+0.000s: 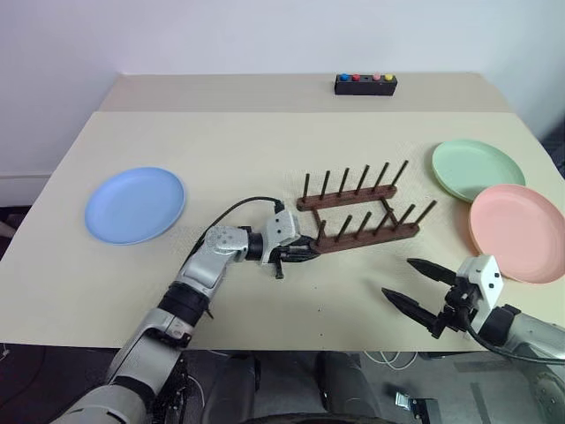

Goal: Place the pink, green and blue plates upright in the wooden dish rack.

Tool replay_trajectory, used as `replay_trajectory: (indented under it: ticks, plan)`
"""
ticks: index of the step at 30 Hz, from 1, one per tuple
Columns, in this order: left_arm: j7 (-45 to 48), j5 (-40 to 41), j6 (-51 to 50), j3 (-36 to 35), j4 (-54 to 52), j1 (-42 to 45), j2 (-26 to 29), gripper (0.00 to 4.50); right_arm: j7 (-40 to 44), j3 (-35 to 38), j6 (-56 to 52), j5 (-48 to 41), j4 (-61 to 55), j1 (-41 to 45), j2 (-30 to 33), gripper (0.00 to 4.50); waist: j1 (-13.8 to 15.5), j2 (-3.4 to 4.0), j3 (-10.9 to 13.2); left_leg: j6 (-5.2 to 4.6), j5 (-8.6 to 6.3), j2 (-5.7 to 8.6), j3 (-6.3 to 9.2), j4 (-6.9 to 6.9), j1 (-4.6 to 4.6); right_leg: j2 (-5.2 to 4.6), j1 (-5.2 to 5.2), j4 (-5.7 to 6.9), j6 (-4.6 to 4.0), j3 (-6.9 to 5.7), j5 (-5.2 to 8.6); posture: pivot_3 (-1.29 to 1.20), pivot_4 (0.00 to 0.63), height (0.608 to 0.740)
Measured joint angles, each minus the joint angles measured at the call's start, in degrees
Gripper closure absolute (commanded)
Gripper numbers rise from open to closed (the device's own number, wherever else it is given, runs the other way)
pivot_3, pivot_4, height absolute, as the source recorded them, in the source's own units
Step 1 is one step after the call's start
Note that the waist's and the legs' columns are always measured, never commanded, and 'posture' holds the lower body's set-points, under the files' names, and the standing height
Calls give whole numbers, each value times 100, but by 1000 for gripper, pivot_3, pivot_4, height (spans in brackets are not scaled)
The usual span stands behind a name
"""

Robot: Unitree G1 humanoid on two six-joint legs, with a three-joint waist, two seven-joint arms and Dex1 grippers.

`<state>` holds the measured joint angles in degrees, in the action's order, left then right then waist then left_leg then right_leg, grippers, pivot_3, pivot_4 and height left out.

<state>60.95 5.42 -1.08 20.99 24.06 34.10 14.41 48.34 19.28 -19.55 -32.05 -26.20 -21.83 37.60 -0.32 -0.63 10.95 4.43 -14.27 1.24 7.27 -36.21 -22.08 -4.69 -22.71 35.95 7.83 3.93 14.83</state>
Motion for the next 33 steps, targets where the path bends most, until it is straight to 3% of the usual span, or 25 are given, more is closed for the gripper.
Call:
replay_trajectory:
  ticks: [10,28,33]
  plan:
    - [402,-100,505,-6,727,408,-12,3825,-281,9,74,52,-366,-218,-89,0,-40,-1,1,0,0,-1,1,2,0,1,-2,2,7,0,-3,0,150,740]
    - [633,-94,585,-221,752,397,272,3825,-395,-253,-149,46,-406,154,-80,0,-56,-7,4,0,0,-2,1,4,1,2,-5,4,17,0,-9,0,150,740]
    - [632,-93,554,-316,791,399,311,1285,-467,-298,-287,33,-408,303,-57,0,-51,-7,4,0,0,-2,2,5,1,2,-5,5,18,0,-10,0,150,740]
